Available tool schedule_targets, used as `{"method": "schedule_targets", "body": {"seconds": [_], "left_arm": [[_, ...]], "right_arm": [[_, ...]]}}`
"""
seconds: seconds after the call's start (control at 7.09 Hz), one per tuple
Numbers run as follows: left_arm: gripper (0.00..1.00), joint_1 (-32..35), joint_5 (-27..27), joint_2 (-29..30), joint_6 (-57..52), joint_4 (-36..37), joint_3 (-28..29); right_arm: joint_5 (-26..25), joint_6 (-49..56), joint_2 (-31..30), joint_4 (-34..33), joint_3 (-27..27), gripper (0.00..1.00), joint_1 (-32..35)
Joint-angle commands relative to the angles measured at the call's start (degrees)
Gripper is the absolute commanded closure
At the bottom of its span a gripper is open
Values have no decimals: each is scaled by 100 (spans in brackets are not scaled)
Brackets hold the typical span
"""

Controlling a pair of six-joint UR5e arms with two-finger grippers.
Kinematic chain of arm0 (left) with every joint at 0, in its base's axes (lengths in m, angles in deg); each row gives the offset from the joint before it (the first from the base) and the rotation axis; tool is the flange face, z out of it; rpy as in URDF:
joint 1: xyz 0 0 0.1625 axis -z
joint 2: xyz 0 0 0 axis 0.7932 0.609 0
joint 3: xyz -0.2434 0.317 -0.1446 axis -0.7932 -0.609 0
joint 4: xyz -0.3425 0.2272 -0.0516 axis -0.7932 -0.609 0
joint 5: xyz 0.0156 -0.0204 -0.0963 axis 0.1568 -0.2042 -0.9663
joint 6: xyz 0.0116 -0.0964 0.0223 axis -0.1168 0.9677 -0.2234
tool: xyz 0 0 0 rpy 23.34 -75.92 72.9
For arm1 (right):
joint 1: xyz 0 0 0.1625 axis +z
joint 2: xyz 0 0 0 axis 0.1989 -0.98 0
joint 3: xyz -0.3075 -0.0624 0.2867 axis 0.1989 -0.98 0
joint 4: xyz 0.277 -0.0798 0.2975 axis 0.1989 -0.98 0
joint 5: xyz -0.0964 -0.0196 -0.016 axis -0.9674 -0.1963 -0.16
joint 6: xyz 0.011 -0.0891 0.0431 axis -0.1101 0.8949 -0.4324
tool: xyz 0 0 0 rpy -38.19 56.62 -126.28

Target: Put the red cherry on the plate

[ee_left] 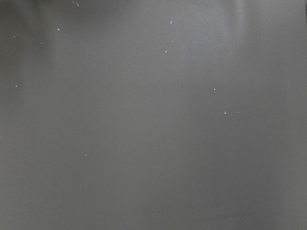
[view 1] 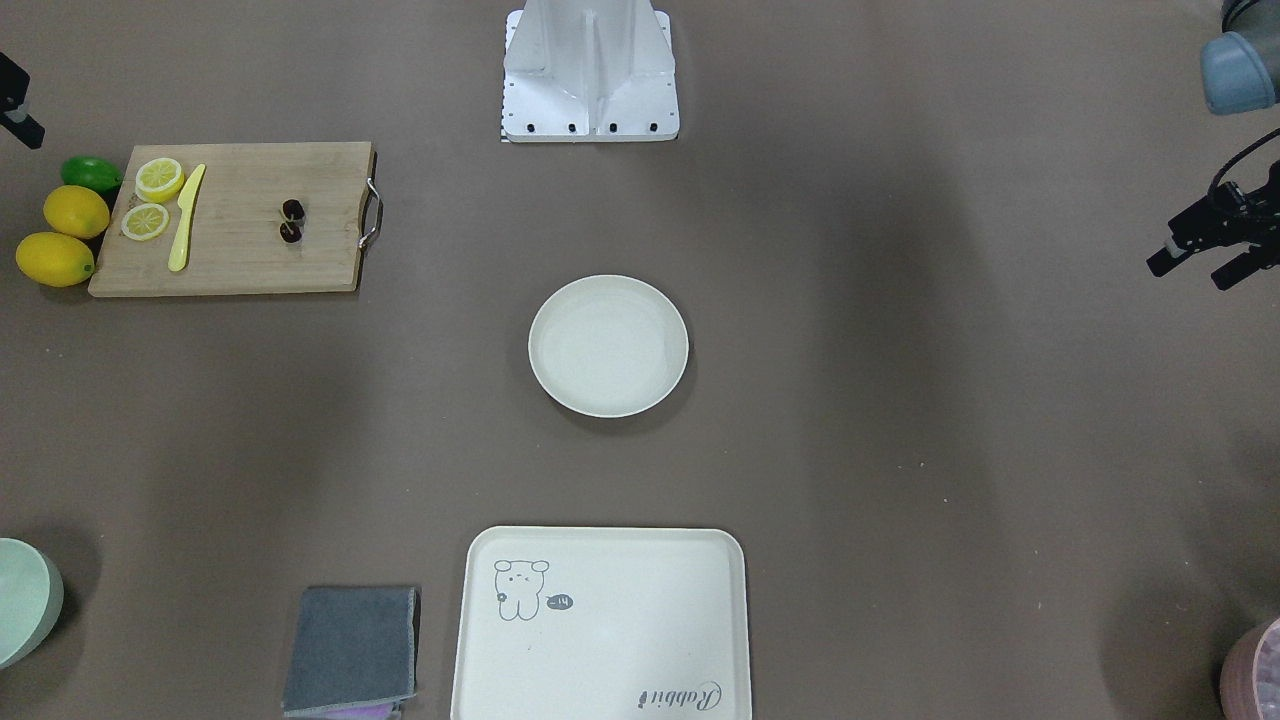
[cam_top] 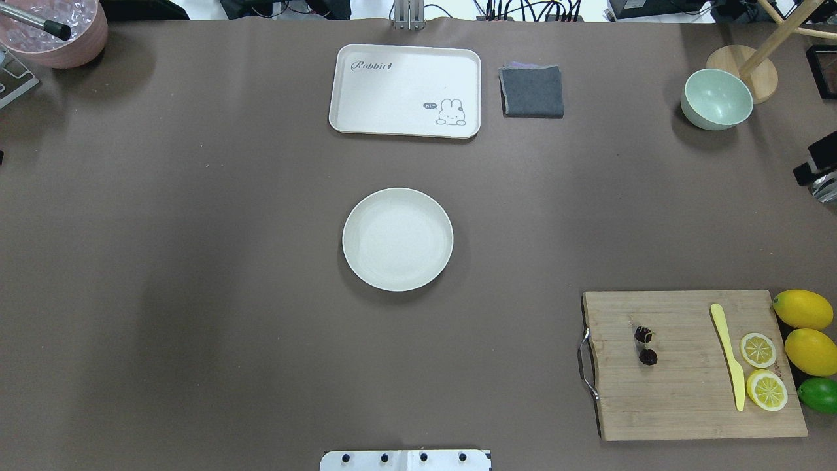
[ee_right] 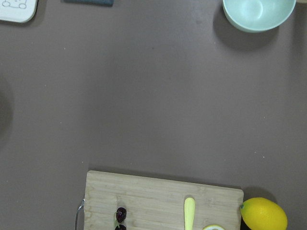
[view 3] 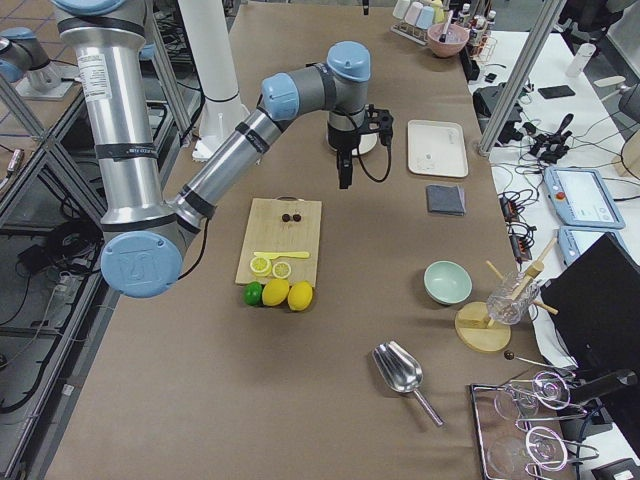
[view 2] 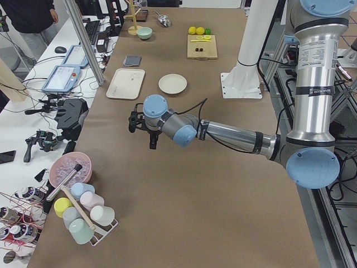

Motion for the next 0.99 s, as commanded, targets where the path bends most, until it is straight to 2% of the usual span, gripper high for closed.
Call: {"method": "schedule_targets", "body": {"seconds": [0.0, 0.28, 0.42, 0.71, 0.85], "left_arm": [[2, 25, -17, -24, -19, 6, -110], [2, 25, -323, -51, -238, -11, -128], [2, 25, -325, -60, -239, -11, -154], [2, 42, -316, -147, -230, -11, -180], [2, 34, -316, -217, -239, -20, -198]], "right_arm": [[-71, -321, -502, 29, 309, 0, -257], [-561, -926, -564, 117, 310, 1, -1001], [-1034, -1530, -564, 483, 136, 1, -1493], [-1449, -3171, -538, 2104, -636, 1, -2494], [-1521, -3562, -555, 2774, -909, 1, -2787]]}}
